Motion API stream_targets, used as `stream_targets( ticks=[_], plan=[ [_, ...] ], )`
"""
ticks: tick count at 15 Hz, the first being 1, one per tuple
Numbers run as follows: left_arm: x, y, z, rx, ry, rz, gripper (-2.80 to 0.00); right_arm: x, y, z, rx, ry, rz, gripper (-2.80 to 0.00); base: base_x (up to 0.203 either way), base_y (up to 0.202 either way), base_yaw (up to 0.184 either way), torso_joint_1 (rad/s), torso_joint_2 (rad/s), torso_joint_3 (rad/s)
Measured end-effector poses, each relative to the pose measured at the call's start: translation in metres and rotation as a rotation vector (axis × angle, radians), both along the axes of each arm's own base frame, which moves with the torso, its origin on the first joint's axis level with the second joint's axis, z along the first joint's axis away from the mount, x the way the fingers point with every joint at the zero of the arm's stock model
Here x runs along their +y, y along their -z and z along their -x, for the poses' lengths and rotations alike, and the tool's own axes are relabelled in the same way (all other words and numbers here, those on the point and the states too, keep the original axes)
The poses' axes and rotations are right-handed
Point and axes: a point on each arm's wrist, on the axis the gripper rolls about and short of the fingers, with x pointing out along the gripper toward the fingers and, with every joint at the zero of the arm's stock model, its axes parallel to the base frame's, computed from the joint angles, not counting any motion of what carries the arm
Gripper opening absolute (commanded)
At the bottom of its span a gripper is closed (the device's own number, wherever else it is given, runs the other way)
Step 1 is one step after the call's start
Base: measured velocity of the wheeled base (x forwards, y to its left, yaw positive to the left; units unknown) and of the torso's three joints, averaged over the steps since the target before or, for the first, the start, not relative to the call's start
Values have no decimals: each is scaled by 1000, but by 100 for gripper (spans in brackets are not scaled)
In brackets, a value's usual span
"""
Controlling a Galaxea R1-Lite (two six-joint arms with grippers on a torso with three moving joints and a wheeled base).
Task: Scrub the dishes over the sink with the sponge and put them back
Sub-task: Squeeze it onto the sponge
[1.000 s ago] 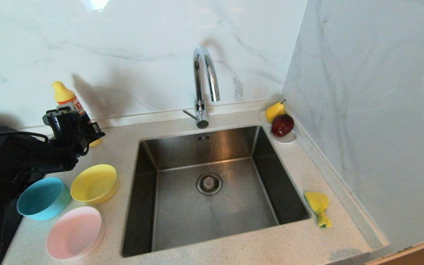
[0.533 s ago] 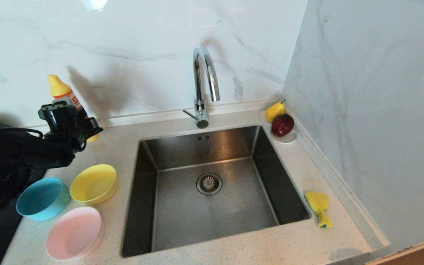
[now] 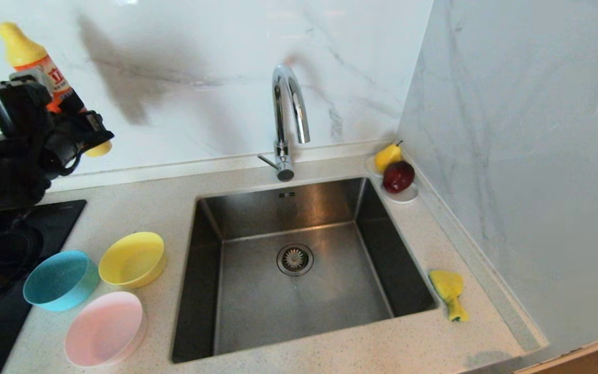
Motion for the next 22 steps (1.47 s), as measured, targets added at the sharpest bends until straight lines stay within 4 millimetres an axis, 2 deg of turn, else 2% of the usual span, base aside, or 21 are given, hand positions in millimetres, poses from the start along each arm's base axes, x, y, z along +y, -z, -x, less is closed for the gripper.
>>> stream_targets(
  ticks=[4,8,11,13,16,22],
  plan=[
    [-27,-61,65,-11,41,-17,-280,0,0,0,0,0,0,-280,0,0,0,0,0,0],
    [-72,-117,132,-2,163,-111,-280,0,0,0,0,0,0,-280,0,0,0,0,0,0],
    [-111,-140,175,38,306,-168,-280,0,0,0,0,1,0,-280,0,0,0,0,0,0],
    [-131,-148,198,81,381,-233,-280,0,0,0,0,0,0,-280,0,0,0,0,0,0],
    [-151,-159,216,73,454,-368,-280,0,0,0,0,0,0,-280,0,0,0,0,0,0],
    [-198,-170,215,41,553,-542,-280,0,0,0,0,-1,0,-280,0,0,0,0,0,0]
  ],
)
